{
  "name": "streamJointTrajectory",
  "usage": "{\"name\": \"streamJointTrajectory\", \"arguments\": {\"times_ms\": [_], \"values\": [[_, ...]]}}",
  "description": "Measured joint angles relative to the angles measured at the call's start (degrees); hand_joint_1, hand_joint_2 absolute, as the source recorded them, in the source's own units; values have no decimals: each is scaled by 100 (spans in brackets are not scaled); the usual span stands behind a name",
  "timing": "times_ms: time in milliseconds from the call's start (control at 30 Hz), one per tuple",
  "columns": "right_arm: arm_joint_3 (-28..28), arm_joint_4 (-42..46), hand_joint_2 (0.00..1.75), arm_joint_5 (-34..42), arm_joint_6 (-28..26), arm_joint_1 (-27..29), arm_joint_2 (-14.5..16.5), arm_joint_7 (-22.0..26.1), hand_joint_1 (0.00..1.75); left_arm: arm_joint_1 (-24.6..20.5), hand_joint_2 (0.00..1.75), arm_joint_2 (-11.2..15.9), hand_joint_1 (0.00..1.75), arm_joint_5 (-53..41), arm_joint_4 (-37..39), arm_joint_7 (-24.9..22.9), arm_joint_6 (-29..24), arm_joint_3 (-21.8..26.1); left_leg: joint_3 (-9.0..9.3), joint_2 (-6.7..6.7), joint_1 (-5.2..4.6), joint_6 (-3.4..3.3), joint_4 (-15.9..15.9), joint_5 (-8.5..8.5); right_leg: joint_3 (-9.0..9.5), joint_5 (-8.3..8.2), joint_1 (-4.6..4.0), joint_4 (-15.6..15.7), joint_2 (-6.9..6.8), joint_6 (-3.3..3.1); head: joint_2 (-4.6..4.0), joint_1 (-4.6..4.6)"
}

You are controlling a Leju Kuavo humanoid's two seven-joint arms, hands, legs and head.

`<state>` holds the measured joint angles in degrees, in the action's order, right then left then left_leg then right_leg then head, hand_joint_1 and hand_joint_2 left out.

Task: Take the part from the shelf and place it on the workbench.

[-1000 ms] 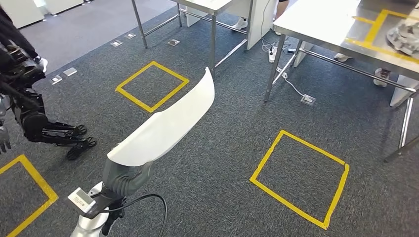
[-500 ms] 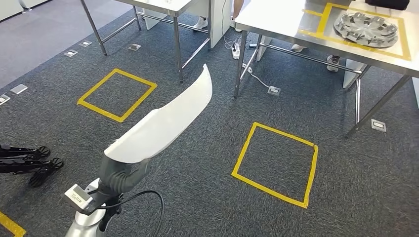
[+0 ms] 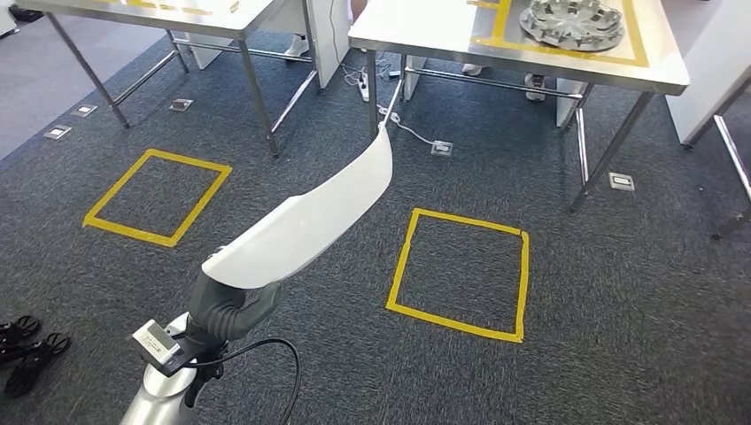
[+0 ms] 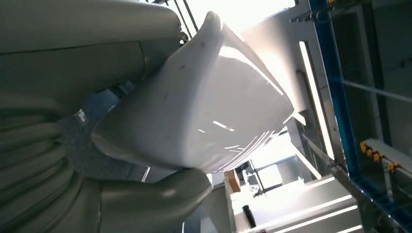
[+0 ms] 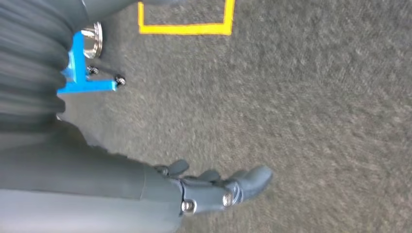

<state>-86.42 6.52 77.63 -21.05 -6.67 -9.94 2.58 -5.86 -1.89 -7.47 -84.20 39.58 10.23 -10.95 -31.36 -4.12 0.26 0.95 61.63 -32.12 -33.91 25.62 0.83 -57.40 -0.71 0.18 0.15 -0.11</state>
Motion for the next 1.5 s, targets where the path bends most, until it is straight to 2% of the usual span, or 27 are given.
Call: {"name": "streamJointTrajectory", "arguments": {"times_ms": [67,100,133,167,200,267,333,400,433,500,567,633,667,700,767,833,933,1000,1100,1133,1167,1200,1267,1300,1367,1433,1500], "values": [[-1,5,175,-29,78,-17,64,10,0,21,175,14,175,-9,7,-34,29,0,-357,301,14,31,769,-377,-4,-4,10,2,136,-31,0,-38],[-1,8,175,-39,121,-22,98,17,0,43,175,21,175,-13,9,-58,57,0,-536,344,15,36,1121,-501,-7,-4,10,-2,217,-34,0,-50],[-2,10,175,-49,155,-20,130,25,0,64,175,29,175,-17,10,-78,86,0,-643,357,16,37,1303,-515,-9,-3,10,-8,300,-35,0,-57],[-3,12,175,-56,173,-16,164,31,0,78,175,37,175,-21,9,-90,104,0,-638,366,18,31,1240,-400,-8,-3,11,-14,386,-32,0,-66],[-4,13,175,-59,183,-12,191,37,0,83,175,43,175,-22,5,-98,111,0,-527,395,23,21,956,-195,-5,-3,14,-21,471,-24,0,-77],[-5,15,175,-62,184,-15,237,52,0,84,175,56,175,-22,-5,-101,119,0,-181,629,47,2,134,212,-12,0,14,-46,628,19,0,-108],[-7,15,175,-62,181,-21,257,75,0,84,175,63,175,-26,-15,-102,137,-1,-14,806,58,-37,-282,341,-48,-8,11,-58,757,92,0,-116],[-11,14,175,-63,170,-3,271,90,0,81,175,67,175,-53,-27,-104,153,-1,-11,723,42,-117,-306,341,-79,-35,26,-35,866,178,0,-107],[-19,15,175,-68,158,15,284,85,0,78,175,66,175,-81,-43,-109,159,1,-3,658,40,-163,-319,356,-93,-31,31,-47,828,211,0,-104],[-33,17,175,-86,127,25,316,45,0,90,175,64,175,-127,-95,-125,180,4,11,523,55,-242,-354,387,-233,140,16,-325,542,251,0,-60],[-40,19,175,-138,100,-9,351,-10,0,141,175,72,175,-140,-134,-135,198,8,4,395,42,-281,-357,388,-584,518,3,-1052,220,273,0,-1],[-44,19,175,-199,119,-24,377,-41,0,203,175,79,175,-137,-143,-147,182,18,-2,280,26,-289,-353,379,-866,735,8,-1656,135,293,0,15],[-45,19,175,-225,148,-18,385,-46,0,221,175,79,175,-134,-146,-156,166,23,-2,236,23,-287,-351,374,-857,687,8,-1666,125,292,0,17],[-46,19,175,-253,187,-12,390,-55,0,229,175,79,175,-132,-152,-168,148,27,2,205,22,-279,-348,367,-720,543,7,-1435,115,282,0,19],[-47,19,175,-341,260,-13,392,-91,0,245,175,76,175,-129,-188,-185,112,31,17,163,12,-249,-342,343,-252,222,-13,-613,57,230,0,26],[-48,19,175,-425,296,-22,397,-125,0,284,175,73,175,-129,-241,-191,85,38,31,141,-5,-196,-341,310,30,111,-49,-96,7,156,0,28],[-48,19,175,-492,312,-18,407,-143,0,356,175,67,175,-126,-304,-177,68,68,65,145,0,-95,-356,278,64,139,-62,-21,24,54,0,21],[-48,19,175,-528,346,-19,415,-157,0,381,175,66,175,-125,-336,-158,54,99,-23,235,9,-28,-124,148,120,140,-31,16,45,-14,0,-5],[-48,19,175,-568,380,-34,428,-192,0,427,175,66,175,-125,-344,-147,40,123,-596,348,23,33,955,-310,189,192,-19,24,79,-76,0,-57],[-48,19,175,-574,383,-32,433,-199,0,450,175,66,175,-125,-342,-147,38,126,-774,351,26,43,1233,-362,213,217,-19,21,99,-77,0,-64],[-48,19,175,-577,378,-28,437,-201,0,467,175,66,175,-126,-340,-146,37,126,-861,352,29,46,1311,-291,246,247,-18,16,125,-69,0,-71],[-48,19,175,-575,372,-25,442,-197,0,477,175,66,175,-127,-339,-146,35,127,-832,352,32,43,1153,-105,291,283,-14,10,153,-56,0,-81],[-48,19,175,-566,362,-23,453,-173,0,480,175,66,175,-134,-336,-146,34,128,-542,377,37,19,406,380,390,368,-8,-2,199,-13,0,-108],[-48,19,175,-563,362,-28,457,-162,0,477,175,64,175,-142,-331,-144,34,128,-398,401,38,-4,62,519,420,413,-13,-16,218,18,0,-123],[-48,19,175,-563,369,-31,461,-151,0,475,175,58,175,-170,-312,-126,34,126,-281,445,28,-73,-237,550,437,458,-26,-25,244,93,0,-123],[-48,19,175,-562,380,-22,465,-143,0,466,175,55,175,-191,-289,-101,33,124,-256,445,21,-162,-272,504,446,451,-27,-46,247,166,0,-113],[-48,19,175,-562,382,-25,474,-131,0,444,175,50,175,-192,-271,-81,27,125,-173,434,32,-245,-298,467,374,514,-21,-256,197,218,0,-95]]}}
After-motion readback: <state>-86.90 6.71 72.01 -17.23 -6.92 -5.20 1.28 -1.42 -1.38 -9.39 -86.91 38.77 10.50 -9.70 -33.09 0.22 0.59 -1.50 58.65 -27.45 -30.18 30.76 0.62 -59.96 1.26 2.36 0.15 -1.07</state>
